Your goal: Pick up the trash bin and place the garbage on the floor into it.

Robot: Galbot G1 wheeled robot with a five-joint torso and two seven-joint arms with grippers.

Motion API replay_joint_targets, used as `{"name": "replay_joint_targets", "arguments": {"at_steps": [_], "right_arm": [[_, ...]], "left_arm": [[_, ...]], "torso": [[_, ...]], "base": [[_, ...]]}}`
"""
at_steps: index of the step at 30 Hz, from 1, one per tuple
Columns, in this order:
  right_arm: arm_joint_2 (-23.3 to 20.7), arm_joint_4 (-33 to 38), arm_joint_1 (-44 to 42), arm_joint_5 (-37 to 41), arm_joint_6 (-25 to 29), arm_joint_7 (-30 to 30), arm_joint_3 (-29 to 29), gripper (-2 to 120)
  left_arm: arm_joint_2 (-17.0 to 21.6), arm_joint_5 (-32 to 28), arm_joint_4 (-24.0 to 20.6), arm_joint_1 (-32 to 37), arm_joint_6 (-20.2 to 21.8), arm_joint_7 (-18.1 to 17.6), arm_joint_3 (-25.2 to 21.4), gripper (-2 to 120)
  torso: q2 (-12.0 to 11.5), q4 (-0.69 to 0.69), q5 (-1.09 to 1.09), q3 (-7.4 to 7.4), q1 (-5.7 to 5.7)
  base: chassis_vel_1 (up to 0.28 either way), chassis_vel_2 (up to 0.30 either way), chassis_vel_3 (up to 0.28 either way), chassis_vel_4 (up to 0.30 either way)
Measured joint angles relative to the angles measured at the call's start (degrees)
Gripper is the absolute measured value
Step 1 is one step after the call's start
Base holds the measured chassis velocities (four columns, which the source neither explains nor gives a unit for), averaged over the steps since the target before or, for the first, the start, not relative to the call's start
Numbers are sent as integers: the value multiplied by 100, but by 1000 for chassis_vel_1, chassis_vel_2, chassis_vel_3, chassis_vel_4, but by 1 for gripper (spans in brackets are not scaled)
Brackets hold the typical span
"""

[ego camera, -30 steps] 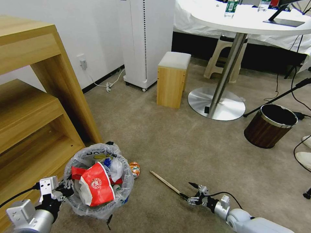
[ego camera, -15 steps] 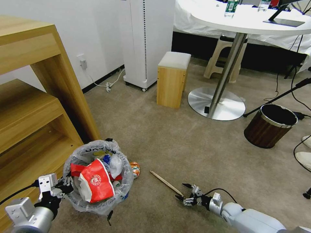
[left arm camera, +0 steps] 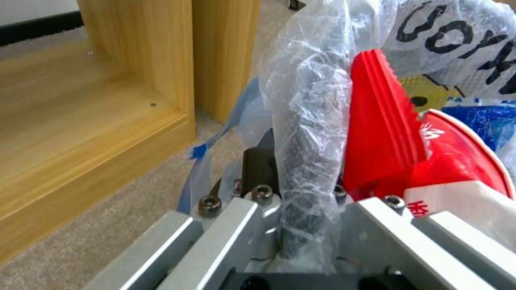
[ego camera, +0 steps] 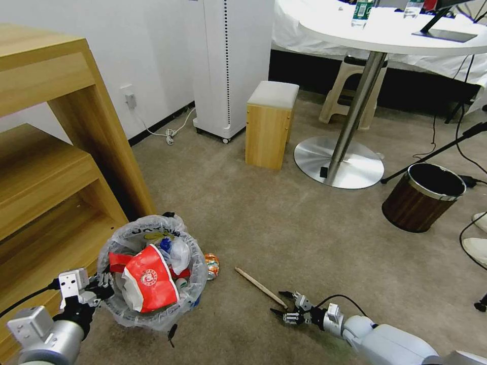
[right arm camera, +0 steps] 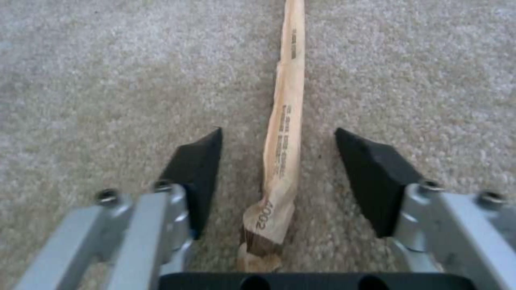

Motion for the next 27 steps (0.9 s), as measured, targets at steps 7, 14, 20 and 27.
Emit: {"name": "replay_joint_targets", "arguments": {"at_steps": [7, 14, 20, 27], "right_arm": [[2, -12, -100, -173, 50, 8, 171, 26], [-24, 0, -134, -268, 81, -11, 288, 7], [-94, 130, -187, -283, 108, -36, 429, 3], [-722, 1534, -630, -340, 141, -62, 1180, 0]], "left_arm": [[-9, -2, -32, -31, -11, -44, 66, 1], [-16, 7, -43, -23, -25, -46, 78, 1], [-12, 15, -9, -29, -34, -46, 98, 1], [59, 34, 101, -51, -41, -45, 146, 1]], "torso": [[0, -1, 0, 0, 0], [0, 0, 0, 0, 0], [0, 0, 1, 0, 0], [0, -1, 1, 0, 0]], "base": [[0, 0, 0, 0], [0, 0, 0, 0], [0, 0, 0, 0], [0, 0, 0, 0]]}}
